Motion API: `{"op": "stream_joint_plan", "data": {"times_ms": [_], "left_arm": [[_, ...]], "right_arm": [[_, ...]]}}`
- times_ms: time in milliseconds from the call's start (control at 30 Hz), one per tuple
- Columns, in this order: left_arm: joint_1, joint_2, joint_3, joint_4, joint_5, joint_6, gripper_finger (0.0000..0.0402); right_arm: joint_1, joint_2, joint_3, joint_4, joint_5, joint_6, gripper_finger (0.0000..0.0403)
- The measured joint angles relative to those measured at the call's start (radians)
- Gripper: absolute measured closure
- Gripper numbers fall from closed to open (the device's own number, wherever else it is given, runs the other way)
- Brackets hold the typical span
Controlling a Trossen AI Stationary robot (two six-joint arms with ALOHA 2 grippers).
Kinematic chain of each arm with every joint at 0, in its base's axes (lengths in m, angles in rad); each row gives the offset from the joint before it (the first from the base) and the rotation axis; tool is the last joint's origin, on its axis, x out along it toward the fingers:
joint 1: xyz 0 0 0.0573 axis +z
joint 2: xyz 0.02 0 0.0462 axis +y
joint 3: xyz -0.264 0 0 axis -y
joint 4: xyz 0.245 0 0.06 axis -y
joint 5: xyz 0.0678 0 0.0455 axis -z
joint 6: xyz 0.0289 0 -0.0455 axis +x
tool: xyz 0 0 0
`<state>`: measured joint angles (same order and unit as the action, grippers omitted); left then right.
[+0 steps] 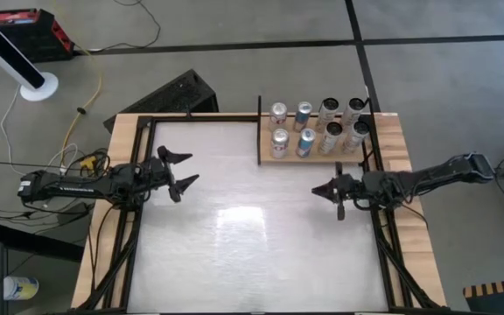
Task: Place canned beverage on shelf
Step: Return to home position
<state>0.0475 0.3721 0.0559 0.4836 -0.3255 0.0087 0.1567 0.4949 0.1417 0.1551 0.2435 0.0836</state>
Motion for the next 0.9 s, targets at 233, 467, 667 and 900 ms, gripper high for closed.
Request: {"op": "stream_joint_plan", "data": {"times_ms": [233, 467, 667, 900], "left_arm": [[0.0, 0.0, 0.0, 0.01, -0.047, -0.044, 0.0042], [0.0, -0.12, -0.045, 0.004, -0.056, -0.111, 0.0042], [0.0, -0.263, -0.045, -0.103, -0.055, -0.114, 0.0042], [0.0, -0.325, -0.045, -0.182, -0.012, -0.1, 0.0042]], "right_arm": [[-0.019, -0.096, -0.068, -0.004, -0.048, -0.02, 0.0388], [-0.064, -0.259, -0.068, -0.202, -0.089, -0.04, 0.0378], [-0.123, -0.406, -0.108, -0.192, -0.224, -0.043, 0.0389], [-0.141, -0.429, -0.133, -0.125, -0.293, -0.064, 0.0381]]}}
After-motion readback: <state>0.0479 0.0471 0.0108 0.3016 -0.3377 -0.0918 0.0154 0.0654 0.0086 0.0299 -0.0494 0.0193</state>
